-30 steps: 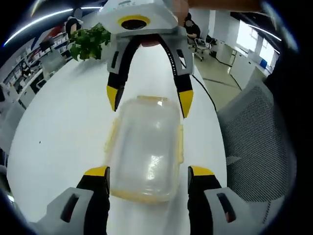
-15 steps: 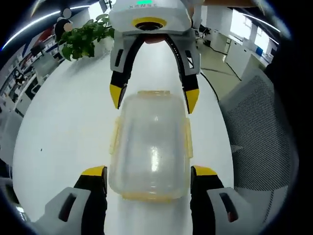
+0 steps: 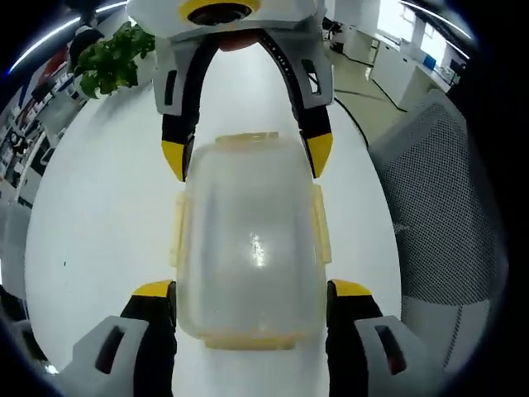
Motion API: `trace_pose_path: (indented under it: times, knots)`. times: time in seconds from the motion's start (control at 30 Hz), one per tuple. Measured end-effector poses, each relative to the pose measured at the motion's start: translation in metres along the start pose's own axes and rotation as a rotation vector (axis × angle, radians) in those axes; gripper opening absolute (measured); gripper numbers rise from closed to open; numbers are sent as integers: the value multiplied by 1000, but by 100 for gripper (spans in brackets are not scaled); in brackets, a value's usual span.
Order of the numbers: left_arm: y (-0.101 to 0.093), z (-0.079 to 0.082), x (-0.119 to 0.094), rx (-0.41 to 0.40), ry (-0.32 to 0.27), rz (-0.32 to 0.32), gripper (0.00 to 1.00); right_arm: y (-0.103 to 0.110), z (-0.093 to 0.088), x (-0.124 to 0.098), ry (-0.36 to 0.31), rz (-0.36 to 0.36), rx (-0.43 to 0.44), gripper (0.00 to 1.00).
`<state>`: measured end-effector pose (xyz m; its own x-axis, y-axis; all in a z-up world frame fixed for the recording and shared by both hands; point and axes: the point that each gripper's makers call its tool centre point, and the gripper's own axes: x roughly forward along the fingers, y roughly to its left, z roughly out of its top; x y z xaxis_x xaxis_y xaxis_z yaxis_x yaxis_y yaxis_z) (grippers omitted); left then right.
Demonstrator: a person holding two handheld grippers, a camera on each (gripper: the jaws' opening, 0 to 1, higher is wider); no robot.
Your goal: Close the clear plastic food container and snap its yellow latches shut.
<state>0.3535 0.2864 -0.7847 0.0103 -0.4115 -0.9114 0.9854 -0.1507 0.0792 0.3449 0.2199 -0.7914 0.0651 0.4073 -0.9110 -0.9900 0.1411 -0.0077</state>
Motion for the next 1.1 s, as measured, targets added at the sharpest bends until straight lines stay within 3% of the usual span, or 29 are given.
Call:
trace_pose_path:
  times: [0.3, 0.7, 0.93, 1.1]
  knots:
    - [-1, -1, 0, -9, 26, -3, 73, 1, 0, 2, 38, -3, 10, 76]
    - [-1, -2, 0, -18, 22, 4, 73, 0, 1, 1, -17, -1, 14, 76]
    - [0, -2, 0, -22, 11, 10, 73, 0, 2, 1, 1, 1, 12, 76]
    - [0, -2, 0, -24, -5, 9, 73, 0, 1, 0, -26, -8, 12, 76]
